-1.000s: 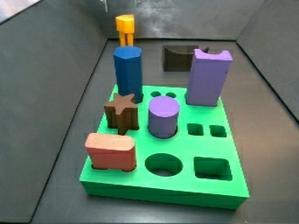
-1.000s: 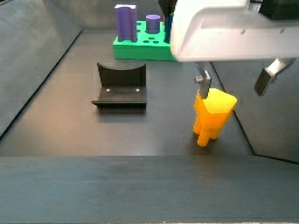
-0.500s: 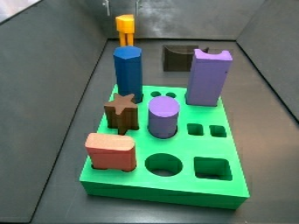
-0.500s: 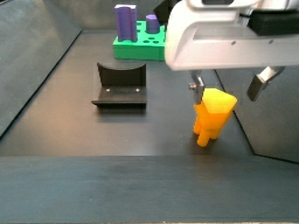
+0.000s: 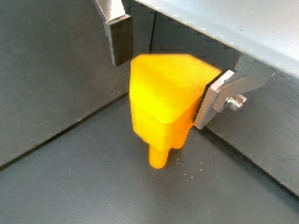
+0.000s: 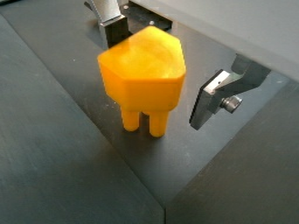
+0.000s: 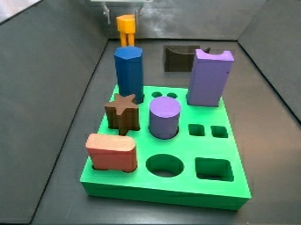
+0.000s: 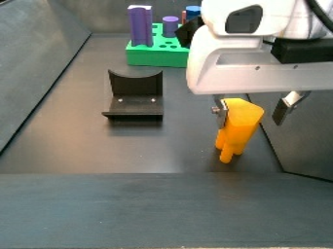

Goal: Pick up the 3 prong object. Move up. Move to above the board. Insert the 3 prong object.
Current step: Pick up the 3 prong object.

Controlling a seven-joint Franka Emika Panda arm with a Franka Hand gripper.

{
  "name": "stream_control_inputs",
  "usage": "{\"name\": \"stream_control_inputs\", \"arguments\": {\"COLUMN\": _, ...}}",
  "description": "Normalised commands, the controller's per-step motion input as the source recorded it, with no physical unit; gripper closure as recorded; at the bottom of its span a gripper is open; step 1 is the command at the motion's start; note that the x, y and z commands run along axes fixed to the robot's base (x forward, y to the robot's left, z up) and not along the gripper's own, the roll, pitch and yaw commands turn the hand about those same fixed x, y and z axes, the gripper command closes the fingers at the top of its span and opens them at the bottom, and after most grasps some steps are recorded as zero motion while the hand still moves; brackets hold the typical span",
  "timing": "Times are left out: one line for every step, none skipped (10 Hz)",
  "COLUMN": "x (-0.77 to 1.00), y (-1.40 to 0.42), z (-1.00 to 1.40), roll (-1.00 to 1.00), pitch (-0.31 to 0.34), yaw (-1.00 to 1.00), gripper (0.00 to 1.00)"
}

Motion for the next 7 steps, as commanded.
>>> {"name": "stream_control_inputs", "arguments": {"x": 0.00, "y": 0.00, "z": -0.23, "roll": 0.04, "pitch": -0.066, "yaw": 0.04, "gripper": 0.00}}
{"name": "stream_control_inputs", "arguments": {"x": 0.01, "y": 0.00, "z": -0.18, "roll": 0.00, "pitch": -0.030, "yaw": 0.02, "gripper": 0.00}}
{"name": "stream_control_inputs", "arguments": {"x": 0.00, "y": 0.00, "z": -0.17, "roll": 0.00, "pitch": 0.000, "yaw": 0.00, "gripper": 0.00}}
{"name": "stream_control_inputs", "arguments": {"x": 0.05, "y": 0.00, "z": -0.17, "roll": -0.03, "pitch": 0.000, "yaw": 0.00, "gripper": 0.00}}
{"name": "stream_control_inputs", "arguments": {"x": 0.04, "y": 0.00, "z": -0.13, "roll": -0.12, "pitch": 0.000, "yaw": 0.00, "gripper": 0.00}}
{"name": "stream_control_inputs", "arguments": {"x": 0.03, "y": 0.02, "z": -0.13, "roll": -0.12, "pitch": 0.000, "yaw": 0.00, "gripper": 0.00}}
{"name": "stream_control_inputs", "arguments": {"x": 0.10, "y": 0.03, "z": -0.16, "roll": -0.13, "pitch": 0.000, "yaw": 0.00, "gripper": 0.00}}
